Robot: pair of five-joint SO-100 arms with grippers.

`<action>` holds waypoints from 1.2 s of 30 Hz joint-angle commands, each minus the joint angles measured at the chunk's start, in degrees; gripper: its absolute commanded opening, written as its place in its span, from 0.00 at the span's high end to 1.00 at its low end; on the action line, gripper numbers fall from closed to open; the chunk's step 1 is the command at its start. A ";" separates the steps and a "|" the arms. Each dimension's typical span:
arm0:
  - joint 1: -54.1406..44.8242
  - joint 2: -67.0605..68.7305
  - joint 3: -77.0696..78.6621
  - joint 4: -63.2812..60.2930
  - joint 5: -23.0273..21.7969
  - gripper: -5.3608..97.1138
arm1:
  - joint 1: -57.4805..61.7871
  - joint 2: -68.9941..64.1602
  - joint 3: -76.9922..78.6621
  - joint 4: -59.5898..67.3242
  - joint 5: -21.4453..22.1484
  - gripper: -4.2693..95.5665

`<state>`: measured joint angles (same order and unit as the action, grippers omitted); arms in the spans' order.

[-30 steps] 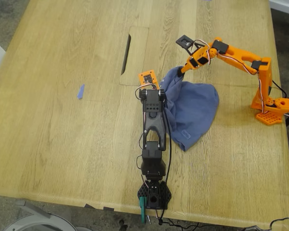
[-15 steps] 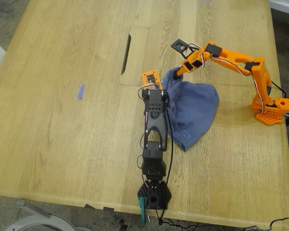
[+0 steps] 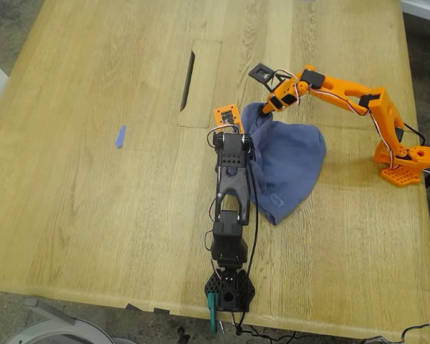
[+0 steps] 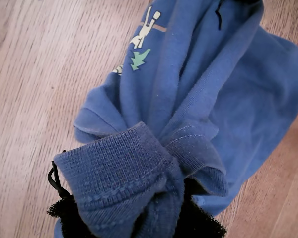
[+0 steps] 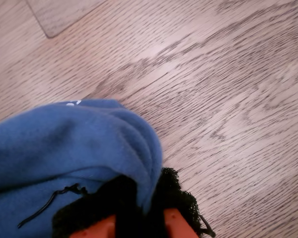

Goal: Fold a T-shirt

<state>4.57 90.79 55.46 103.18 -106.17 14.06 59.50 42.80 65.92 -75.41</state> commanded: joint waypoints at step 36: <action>11.78 12.92 4.48 1.93 -4.22 0.95 | -1.93 17.31 -4.66 30.94 0.79 0.96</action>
<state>15.21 95.62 60.64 104.15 -109.51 12.39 71.28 37.00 96.68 -74.88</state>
